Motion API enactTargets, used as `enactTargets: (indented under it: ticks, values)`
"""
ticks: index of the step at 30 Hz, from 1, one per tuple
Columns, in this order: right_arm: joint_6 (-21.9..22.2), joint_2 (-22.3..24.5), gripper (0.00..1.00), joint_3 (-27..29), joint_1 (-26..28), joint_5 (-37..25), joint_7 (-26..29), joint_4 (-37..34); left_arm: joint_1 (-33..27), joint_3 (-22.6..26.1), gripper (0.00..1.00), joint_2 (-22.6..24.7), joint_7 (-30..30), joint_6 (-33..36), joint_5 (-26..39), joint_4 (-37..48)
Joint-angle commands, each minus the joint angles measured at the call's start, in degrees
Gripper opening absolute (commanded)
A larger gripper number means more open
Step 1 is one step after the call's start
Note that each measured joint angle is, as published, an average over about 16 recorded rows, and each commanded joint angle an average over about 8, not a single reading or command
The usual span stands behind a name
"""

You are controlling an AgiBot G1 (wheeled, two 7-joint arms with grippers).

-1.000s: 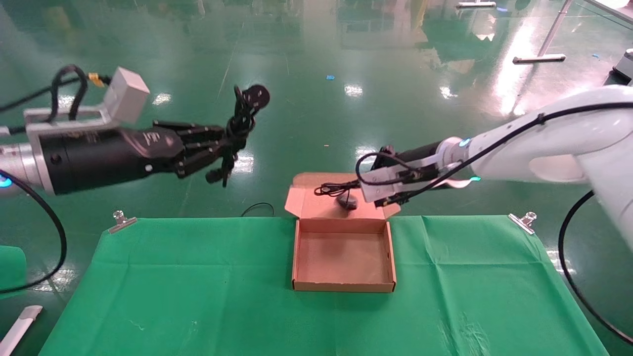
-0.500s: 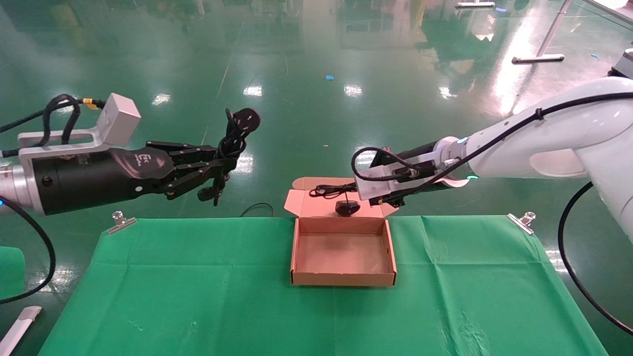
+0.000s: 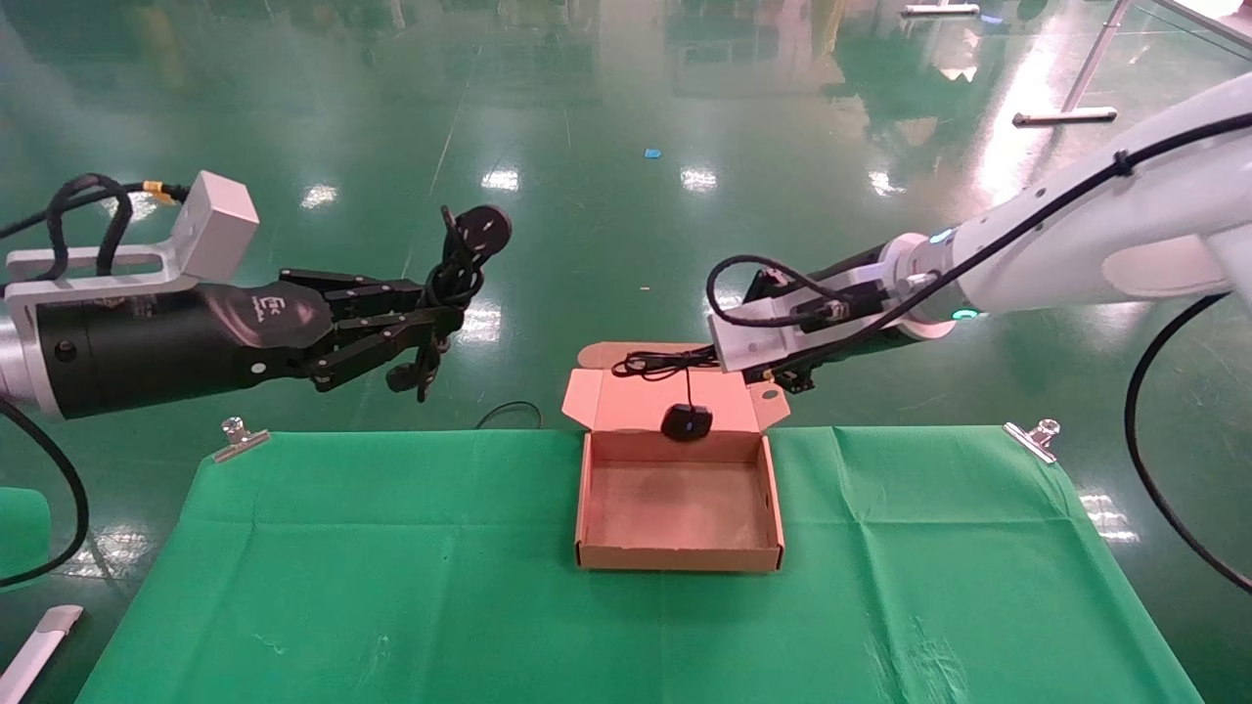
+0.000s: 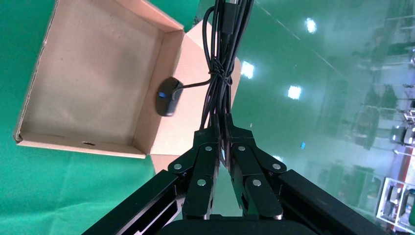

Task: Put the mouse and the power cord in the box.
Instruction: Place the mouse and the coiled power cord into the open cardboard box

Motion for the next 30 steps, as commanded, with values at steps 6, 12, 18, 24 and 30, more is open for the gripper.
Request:
enactTargets:
  ticks: [6,12,18,24,30]
  values:
    - [-1.81,3.00,0.00,-0.50,-2.35,-0.38,4.04,5.08,-1.55,-2.82,0.00,0.43,1.49,0.22,3.87,1.88]
    - [0.45,3.81,0.00,-1.46,-6.98,-1.67,6.03,7.84,-2.86,-4.87,0.00,1.41,4.22,-0.47,7.75,4.53]
    - [4.42,1.28,0.00,-1.62,-10.62,-1.71,3.50,3.94,-2.77,-5.84,0.00,4.34,6.16,-3.60,8.74,3.50]
    - [8.87,-2.46,0.00,-0.72,-12.41,0.02,-2.13,-2.25,-1.31,-6.08,0.00,7.57,5.10,-8.67,8.14,-2.16]
    - [14.38,-3.75,0.00,-0.27,-14.33,2.05,-6.06,-4.74,0.84,-5.95,0.00,9.15,2.60,-11.65,8.22,-7.94]
